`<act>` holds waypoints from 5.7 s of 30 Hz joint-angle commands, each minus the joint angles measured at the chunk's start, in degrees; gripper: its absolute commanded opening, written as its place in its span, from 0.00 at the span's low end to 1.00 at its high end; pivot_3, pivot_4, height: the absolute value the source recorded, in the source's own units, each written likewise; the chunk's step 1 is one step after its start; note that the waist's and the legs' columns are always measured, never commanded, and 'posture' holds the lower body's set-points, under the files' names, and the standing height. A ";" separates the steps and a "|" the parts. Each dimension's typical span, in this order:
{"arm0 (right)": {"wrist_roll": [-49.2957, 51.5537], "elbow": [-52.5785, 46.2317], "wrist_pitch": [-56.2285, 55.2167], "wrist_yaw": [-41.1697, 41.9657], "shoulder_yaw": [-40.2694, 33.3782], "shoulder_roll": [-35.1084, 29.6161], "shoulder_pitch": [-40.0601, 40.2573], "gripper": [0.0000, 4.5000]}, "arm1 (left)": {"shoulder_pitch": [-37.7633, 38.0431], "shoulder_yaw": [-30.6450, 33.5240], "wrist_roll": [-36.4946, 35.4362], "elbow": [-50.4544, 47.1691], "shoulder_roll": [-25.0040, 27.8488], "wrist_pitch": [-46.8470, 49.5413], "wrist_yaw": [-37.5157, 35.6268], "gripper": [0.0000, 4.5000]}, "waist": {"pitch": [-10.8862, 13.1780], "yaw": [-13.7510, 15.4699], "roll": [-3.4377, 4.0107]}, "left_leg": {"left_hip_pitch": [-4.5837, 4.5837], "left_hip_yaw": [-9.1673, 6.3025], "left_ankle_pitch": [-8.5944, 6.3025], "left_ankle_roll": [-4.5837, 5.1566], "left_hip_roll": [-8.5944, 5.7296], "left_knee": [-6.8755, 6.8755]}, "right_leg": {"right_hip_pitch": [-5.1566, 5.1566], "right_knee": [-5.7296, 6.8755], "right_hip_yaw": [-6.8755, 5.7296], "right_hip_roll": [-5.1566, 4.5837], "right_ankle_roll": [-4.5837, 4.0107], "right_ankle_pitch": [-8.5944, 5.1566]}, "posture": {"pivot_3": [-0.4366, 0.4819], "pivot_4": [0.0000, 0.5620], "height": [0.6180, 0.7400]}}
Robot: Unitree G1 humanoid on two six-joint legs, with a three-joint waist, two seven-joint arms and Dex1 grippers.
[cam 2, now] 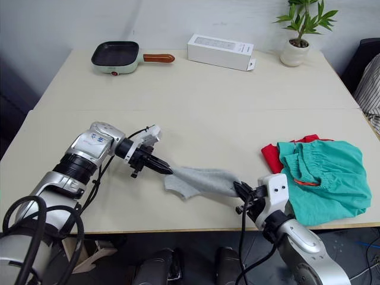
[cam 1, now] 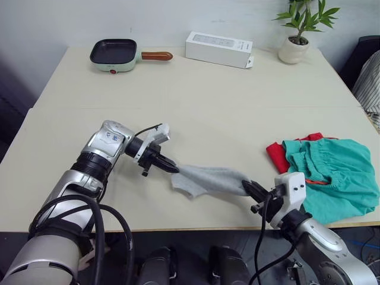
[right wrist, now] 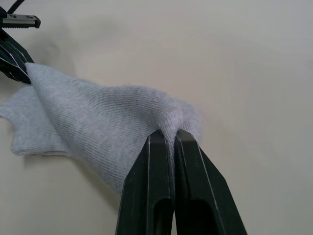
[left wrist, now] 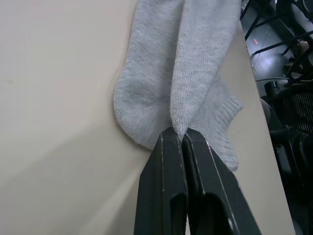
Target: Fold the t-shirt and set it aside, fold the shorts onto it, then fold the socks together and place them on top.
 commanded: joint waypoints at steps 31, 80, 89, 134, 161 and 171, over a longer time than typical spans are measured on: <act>1.89 11.70 -12.61 13.47 -2.89 -10.86 -4.54 0.77 | 27.59 19.14 -12.04 -51.88 2.76 33.34 25.57 0.91 | -0.01 0.13 -0.01 | 0.06 -0.19 -0.01 0.05 0.03 0.41 | 0.18 0.38 0.36 -0.12 0.04 0.02 | 0.48 0.27 1.00; -1.52 20.36 -16.38 13.52 3.83 -6.13 -11.91 0.00 | 24.34 17.85 -21.66 -47.01 2.79 35.17 39.98 0.00 | -0.01 0.04 -0.02 | 0.09 -0.19 -0.02 -0.07 0.03 0.50 | 0.21 0.44 0.38 -0.13 0.03 0.02 | 0.48 0.27 1.00; -0.84 18.97 -20.00 14.63 -1.18 -7.65 -12.80 0.45 | 27.37 22.56 -18.39 -47.24 4.01 19.27 38.59 0.35 | -0.01 0.04 -0.01 | 0.08 -0.18 -0.03 -0.07 0.02 0.49 | 0.20 0.43 0.39 -0.15 0.03 0.02 | 0.48 0.27 1.00; -16.03 33.13 -39.87 7.64 10.87 3.01 -11.42 0.00 | 31.16 6.35 5.40 -34.68 -9.48 -12.04 41.42 0.00 | -0.19 0.09 0.05 | 0.91 -0.15 -0.14 -0.12 0.03 -0.09 | 1.01 -0.10 0.30 -0.17 0.04 0.03 | 0.48 0.27 1.00; 51.92 17.81 8.85 -23.92 0.94 -0.75 -4.18 0.99 | 29.16 6.25 5.85 -25.25 -14.84 -24.67 34.60 0.00 | -0.43 -0.11 -0.05 | 0.95 -0.17 -0.43 0.03 0.16 -0.20 | 1.08 -0.35 0.34 -0.21 0.01 0.02 | 0.48 0.27 1.00; 58.88 23.64 6.39 -36.07 1.78 5.05 -11.18 0.77 | 29.19 7.65 5.52 -25.74 -14.59 -21.84 33.74 0.00 | -0.69 -0.24 0.12 | 0.98 -0.16 -0.35 0.14 0.27 -0.26 | 1.06 -0.34 0.31 -0.12 -0.07 -0.02 | 0.48 0.27 1.00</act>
